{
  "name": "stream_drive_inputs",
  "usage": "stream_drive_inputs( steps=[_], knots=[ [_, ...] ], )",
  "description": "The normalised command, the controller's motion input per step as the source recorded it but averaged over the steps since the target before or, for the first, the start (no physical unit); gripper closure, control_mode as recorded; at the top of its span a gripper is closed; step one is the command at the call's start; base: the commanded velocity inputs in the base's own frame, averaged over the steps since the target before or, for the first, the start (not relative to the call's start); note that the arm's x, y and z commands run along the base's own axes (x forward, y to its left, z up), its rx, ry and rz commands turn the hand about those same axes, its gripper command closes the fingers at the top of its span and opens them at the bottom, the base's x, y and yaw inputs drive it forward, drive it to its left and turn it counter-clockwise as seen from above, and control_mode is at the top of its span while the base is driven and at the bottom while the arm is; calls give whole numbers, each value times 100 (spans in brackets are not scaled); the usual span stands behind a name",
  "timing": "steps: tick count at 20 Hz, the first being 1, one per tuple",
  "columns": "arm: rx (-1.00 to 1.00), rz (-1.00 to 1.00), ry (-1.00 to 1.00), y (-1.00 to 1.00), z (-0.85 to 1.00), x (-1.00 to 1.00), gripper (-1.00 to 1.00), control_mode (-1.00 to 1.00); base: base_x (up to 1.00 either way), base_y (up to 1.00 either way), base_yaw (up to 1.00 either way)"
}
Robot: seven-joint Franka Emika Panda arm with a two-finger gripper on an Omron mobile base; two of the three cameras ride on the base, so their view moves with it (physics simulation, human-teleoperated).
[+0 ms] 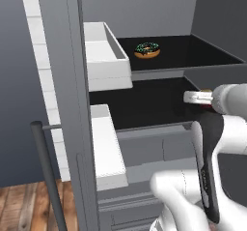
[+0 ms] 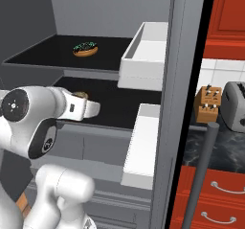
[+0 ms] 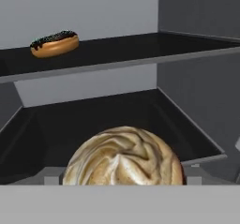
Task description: Take the donut and cupcake from the fridge and place them on the empty tray on the dining counter.
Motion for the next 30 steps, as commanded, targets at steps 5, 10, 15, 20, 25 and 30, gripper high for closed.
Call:
stream_drive_inputs(
  steps=[5,10,15,20,25,30],
  knots=[
    [0,0,-2,23,63,-79,100,-100,0,0,0],
    [0,0,-5,1,38,-58,100,100,-40,0,0],
    [0,0,0,0,0,0,100,100,-100,2,0],
    [0,0,0,0,0,0,100,100,-100,8,-6],
    [0,0,0,0,0,0,100,100,-64,-2,-76],
    [0,0,0,0,0,0,100,100,-5,0,-98]
  ],
)
